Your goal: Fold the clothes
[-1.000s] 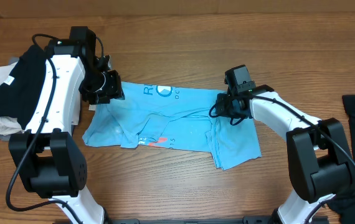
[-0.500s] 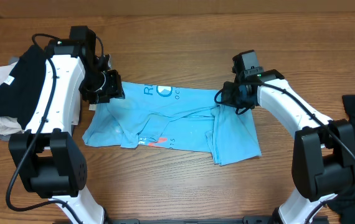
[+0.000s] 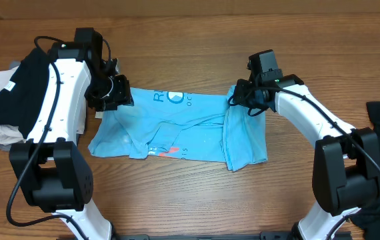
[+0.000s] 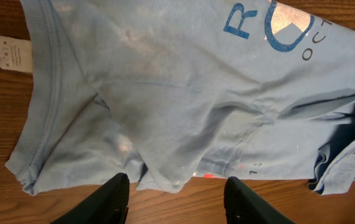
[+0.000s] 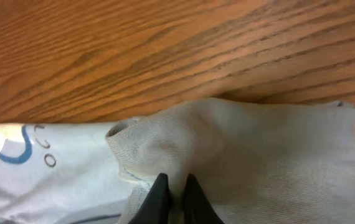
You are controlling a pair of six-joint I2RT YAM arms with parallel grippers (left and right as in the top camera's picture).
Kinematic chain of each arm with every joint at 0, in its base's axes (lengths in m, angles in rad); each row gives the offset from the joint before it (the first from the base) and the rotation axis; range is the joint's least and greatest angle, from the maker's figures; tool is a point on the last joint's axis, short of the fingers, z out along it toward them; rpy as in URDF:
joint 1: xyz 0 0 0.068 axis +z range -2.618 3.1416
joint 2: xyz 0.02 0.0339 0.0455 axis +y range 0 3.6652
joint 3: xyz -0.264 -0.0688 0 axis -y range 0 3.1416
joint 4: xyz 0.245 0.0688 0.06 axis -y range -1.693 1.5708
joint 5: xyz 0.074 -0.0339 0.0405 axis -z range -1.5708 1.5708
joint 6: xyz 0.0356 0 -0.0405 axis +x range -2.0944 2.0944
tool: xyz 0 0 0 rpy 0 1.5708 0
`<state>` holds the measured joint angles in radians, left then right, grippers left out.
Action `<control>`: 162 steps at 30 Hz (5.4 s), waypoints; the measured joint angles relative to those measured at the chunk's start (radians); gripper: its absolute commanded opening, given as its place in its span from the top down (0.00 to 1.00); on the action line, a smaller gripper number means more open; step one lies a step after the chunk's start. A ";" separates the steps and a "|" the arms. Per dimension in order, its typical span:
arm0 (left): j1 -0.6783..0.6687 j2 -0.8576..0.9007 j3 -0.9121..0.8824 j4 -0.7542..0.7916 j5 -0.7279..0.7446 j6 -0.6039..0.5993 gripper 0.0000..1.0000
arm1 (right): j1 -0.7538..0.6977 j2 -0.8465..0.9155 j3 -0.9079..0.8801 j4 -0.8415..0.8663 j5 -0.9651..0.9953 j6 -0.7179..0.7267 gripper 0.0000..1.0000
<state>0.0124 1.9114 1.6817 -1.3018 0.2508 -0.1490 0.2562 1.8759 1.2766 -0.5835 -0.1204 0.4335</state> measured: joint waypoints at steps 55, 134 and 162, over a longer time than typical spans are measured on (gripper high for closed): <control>0.000 0.000 0.000 -0.009 0.000 0.000 0.42 | 0.027 -0.040 -0.033 -0.270 -0.229 -0.239 0.49; 0.000 0.000 0.000 0.015 0.000 0.000 0.39 | 0.177 -0.129 -0.200 -0.414 -0.222 -0.053 0.51; 0.000 0.000 0.000 0.000 0.000 0.000 0.39 | 0.177 -0.129 -0.246 -0.257 -0.247 0.364 0.89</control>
<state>0.0124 1.9114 1.6817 -1.3014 0.2508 -0.1490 0.4328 1.7473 1.0302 -0.8402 -0.3672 0.7979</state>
